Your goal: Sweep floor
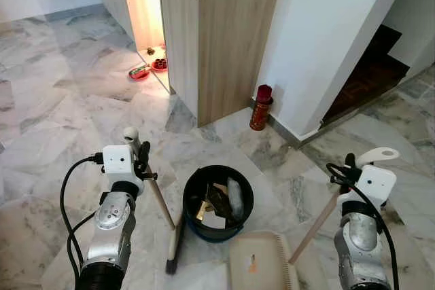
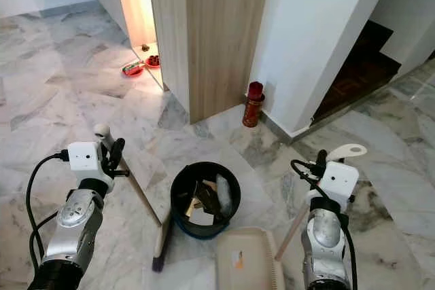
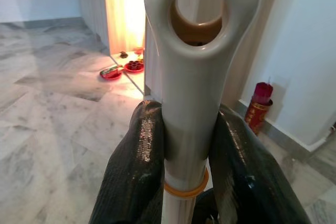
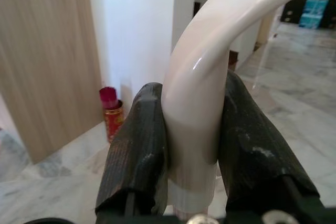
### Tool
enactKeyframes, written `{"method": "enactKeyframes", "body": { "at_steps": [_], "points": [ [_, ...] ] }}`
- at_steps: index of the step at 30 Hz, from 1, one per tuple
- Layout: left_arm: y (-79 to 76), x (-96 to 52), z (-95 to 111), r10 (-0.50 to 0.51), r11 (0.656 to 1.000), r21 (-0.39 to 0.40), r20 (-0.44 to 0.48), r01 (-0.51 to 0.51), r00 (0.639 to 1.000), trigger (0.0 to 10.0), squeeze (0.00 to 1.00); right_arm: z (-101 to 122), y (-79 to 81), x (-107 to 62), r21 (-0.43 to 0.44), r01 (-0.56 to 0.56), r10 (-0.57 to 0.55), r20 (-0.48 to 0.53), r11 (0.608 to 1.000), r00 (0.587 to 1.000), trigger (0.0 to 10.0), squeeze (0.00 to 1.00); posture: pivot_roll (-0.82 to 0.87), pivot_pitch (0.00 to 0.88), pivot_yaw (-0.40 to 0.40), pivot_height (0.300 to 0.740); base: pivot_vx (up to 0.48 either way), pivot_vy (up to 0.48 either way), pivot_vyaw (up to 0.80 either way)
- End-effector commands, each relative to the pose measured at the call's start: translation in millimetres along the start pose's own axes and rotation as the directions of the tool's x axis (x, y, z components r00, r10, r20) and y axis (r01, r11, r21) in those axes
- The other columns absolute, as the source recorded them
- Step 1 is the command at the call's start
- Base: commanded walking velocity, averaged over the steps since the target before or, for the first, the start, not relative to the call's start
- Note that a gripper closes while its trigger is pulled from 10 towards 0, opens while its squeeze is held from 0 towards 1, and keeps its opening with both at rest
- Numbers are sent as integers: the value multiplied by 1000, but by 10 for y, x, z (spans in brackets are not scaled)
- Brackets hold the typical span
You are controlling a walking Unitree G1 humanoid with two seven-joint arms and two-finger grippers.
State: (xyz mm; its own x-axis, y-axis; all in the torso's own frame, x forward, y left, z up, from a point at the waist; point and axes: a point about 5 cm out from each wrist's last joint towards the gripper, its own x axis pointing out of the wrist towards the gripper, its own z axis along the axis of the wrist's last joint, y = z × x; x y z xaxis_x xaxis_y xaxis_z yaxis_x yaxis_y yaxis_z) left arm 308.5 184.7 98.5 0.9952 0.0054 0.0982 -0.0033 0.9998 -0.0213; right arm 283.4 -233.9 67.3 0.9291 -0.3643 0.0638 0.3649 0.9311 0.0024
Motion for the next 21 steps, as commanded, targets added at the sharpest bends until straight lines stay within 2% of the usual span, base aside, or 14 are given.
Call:
{"method": "enactKeyframes", "body": {
  "at_steps": [1, 10, 21],
  "points": [
    [-43, 3, 71, -20, 1000, 5, 41, 20, 999, 10000, 0, 44, 3, 29, 27, 4, -5, 25, 1000, 1000, 10000, 0, 156, 85, -73, 740, 0, 0, 0],
    [-85, 1, 68, -50, 999, 18, 39, 49, 998, 10000, 0, 27, 100, 46, 62, -51, 51, 5, 997, 999, 10000, 0, 152, 92, -71, 740, 0, 0, 0],
    [-125, 2, 62, -61, 998, 36, 38, 59, 997, 10000, 0, 2, 102, 43, 76, -72, 73, -9, 994, 997, 10000, 0, 164, 96, -60, 740, 0, 0, 0]
  ]
}}
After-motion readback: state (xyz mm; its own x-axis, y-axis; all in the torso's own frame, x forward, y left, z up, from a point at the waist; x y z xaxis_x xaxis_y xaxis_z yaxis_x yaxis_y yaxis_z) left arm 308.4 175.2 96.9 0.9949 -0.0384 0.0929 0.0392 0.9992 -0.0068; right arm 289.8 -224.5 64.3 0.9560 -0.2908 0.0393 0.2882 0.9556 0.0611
